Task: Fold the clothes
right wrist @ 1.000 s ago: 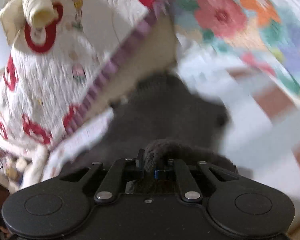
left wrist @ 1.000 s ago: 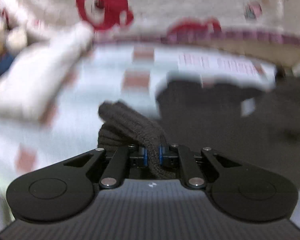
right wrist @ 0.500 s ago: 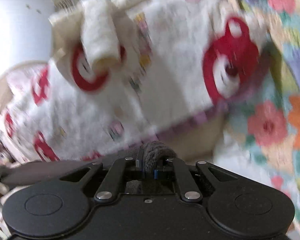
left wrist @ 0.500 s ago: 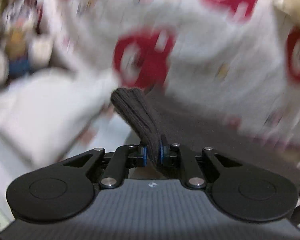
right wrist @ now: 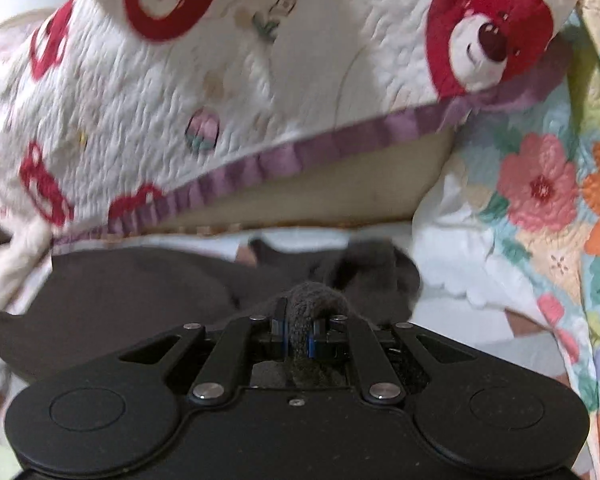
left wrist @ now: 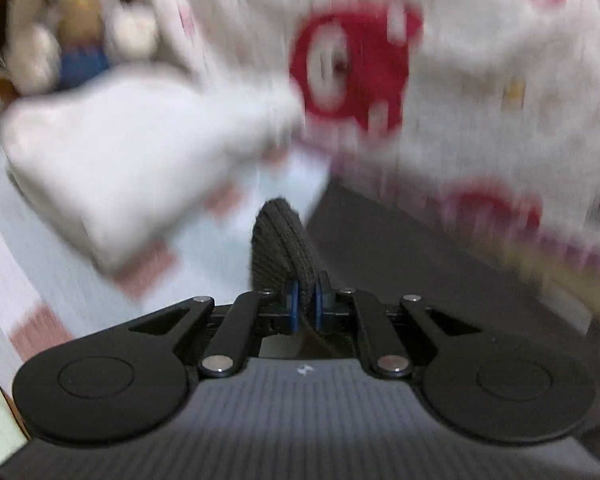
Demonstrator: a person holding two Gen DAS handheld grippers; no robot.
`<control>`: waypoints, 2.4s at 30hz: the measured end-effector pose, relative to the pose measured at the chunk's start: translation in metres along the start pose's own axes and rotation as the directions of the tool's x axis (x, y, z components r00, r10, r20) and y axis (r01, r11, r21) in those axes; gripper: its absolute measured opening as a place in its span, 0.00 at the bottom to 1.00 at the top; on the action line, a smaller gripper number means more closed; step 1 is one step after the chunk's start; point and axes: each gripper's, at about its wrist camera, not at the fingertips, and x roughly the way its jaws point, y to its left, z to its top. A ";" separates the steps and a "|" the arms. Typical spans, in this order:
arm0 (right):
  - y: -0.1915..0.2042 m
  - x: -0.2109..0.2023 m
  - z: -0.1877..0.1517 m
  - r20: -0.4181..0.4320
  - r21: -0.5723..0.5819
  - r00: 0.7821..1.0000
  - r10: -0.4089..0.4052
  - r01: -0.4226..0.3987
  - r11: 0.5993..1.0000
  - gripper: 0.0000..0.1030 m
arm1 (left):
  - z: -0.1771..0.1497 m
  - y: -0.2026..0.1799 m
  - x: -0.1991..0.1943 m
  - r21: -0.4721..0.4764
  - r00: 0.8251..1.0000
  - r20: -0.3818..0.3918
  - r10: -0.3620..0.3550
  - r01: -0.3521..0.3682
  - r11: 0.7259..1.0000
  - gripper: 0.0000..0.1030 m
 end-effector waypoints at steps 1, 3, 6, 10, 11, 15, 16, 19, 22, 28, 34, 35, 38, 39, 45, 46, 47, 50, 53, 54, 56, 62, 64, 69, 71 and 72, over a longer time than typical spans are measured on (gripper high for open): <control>0.001 0.000 0.007 0.007 0.021 1.000 0.005 -0.005 1.000 0.10 | 0.008 -0.001 -0.012 0.004 0.998 0.059 0.014 -0.014 1.000 0.07; 0.004 0.002 0.012 0.011 0.055 1.000 0.024 -0.025 0.998 0.11 | 0.016 -0.004 -0.025 0.064 0.990 0.119 0.075 -0.083 0.995 0.07; 0.017 0.011 0.004 -0.038 0.065 0.998 0.039 -0.037 0.997 0.11 | 0.006 0.014 -0.008 0.049 0.990 0.012 0.140 -0.140 0.989 0.07; 0.040 0.034 -0.012 -0.164 0.040 0.986 -0.012 0.019 0.999 0.11 | -0.029 0.044 0.019 0.006 0.968 -0.145 0.204 -0.205 0.979 0.08; 0.046 0.037 -0.013 -0.181 0.035 0.983 -0.013 0.020 0.999 0.11 | -0.033 0.045 0.021 0.023 0.964 -0.160 0.215 -0.214 0.977 0.08; 0.068 0.048 0.002 -0.210 -0.064 0.976 -0.059 0.046 0.997 0.12 | -0.038 0.039 0.028 0.077 0.951 -0.206 0.229 -0.218 0.973 0.13; 0.072 0.050 0.010 -0.200 -0.095 0.976 -0.082 0.064 0.993 0.12 | -0.037 0.034 0.028 0.088 0.951 -0.213 0.222 -0.208 0.974 0.13; 0.076 0.065 0.037 -0.194 -0.163 0.970 -0.147 0.116 0.980 0.12 | -0.038 0.017 0.013 0.168 0.954 -0.211 0.213 -0.179 0.969 0.23; 0.082 0.086 0.050 -0.221 -0.251 0.956 -0.195 0.137 0.958 0.12 | -0.034 0.012 0.000 0.105 0.963 -0.191 0.188 -0.171 0.980 0.36; 0.071 0.137 0.031 -0.250 -0.350 0.945 -0.213 0.117 0.930 0.19 | -0.033 -0.023 -0.035 0.037 0.998 -0.060 0.007 -0.005 0.999 0.39; 0.042 0.091 0.017 -0.164 -0.055 0.975 -0.149 0.142 0.988 0.38 | -0.075 -0.086 -0.026 0.022 0.919 -0.249 -0.306 0.322 0.947 0.40; 0.039 0.073 0.013 -0.132 -0.024 0.982 -0.137 0.135 0.991 0.44 | -0.084 -0.094 -0.021 -0.014 0.882 -0.309 -0.357 0.371 0.929 0.40; 0.024 0.021 -0.009 -0.052 0.065 0.991 -0.124 0.127 0.990 0.56 | -0.112 -0.112 -0.006 -0.110 0.779 -0.444 -0.443 0.444 0.890 0.40; 0.016 0.005 -0.020 -0.035 0.099 0.992 -0.118 0.121 0.988 0.57 | -0.119 -0.117 -0.004 -0.107 0.764 -0.465 -0.446 0.452 0.886 0.40; -0.010 -0.008 -0.091 -0.233 0.089 0.972 -0.021 0.042 0.995 0.57 | -0.146 -0.154 -0.010 -0.025 0.725 -0.548 -0.416 0.483 0.875 0.40; -0.006 -0.004 -0.101 -0.283 0.041 0.959 -0.016 0.029 0.999 0.57 | -0.150 -0.159 -0.012 -0.019 0.723 -0.557 -0.409 0.481 0.876 0.40; -0.002 -0.001 -0.108 -0.295 0.010 0.955 -0.039 0.044 0.999 0.57 | -0.153 -0.164 -0.015 -0.013 0.720 -0.565 -0.403 0.481 0.877 0.40; -0.007 0.008 -0.118 -0.281 0.077 0.959 -0.045 0.069 0.995 0.57 | -0.162 -0.173 -0.015 -0.019 0.702 -0.572 -0.424 0.505 0.863 0.41; -0.027 0.014 -0.118 -0.249 0.258 0.968 -0.045 0.111 0.960 0.61 | -0.170 -0.183 -0.014 -0.025 0.694 -0.562 -0.450 0.529 0.848 0.40; -0.029 0.020 -0.120 -0.255 0.278 0.964 -0.074 0.146 0.949 0.66 | -0.172 -0.186 -0.013 -0.022 0.699 -0.551 -0.456 0.534 0.845 0.39; -0.032 0.030 -0.124 -0.262 0.309 0.958 -0.121 0.202 0.929 0.67 | -0.176 -0.197 -0.016 0.037 0.730 -0.518 -0.445 0.539 0.842 0.38; -0.006 0.029 -0.108 -0.211 0.238 0.977 0.019 0.032 0.971 0.14 | -0.176 -0.229 -0.031 0.145 0.735 -0.503 -0.455 0.591 0.794 0.40; 0.001 0.020 -0.096 -0.215 0.344 0.963 0.161 -0.080 0.936 0.13 | -0.175 -0.232 -0.040 0.181 0.747 -0.491 -0.448 0.591 0.786 0.40; 0.029 -0.026 -0.068 0.021 0.544 0.839 0.544 -0.467 0.697 0.13 | -0.161 -0.229 -0.054 0.110 0.705 -0.455 -0.544 0.651 0.751 0.45; 0.038 -0.036 -0.063 0.098 0.576 0.763 0.638 -0.567 0.590 0.13 | -0.159 -0.235 -0.059 0.097 0.670 -0.447 -0.592 0.695 0.713 0.46; 0.042 -0.039 -0.062 0.136 0.594 0.725 0.676 -0.605 0.530 0.13 | -0.158 -0.236 -0.063 0.099 0.655 -0.441 -0.614 0.715 0.692 0.46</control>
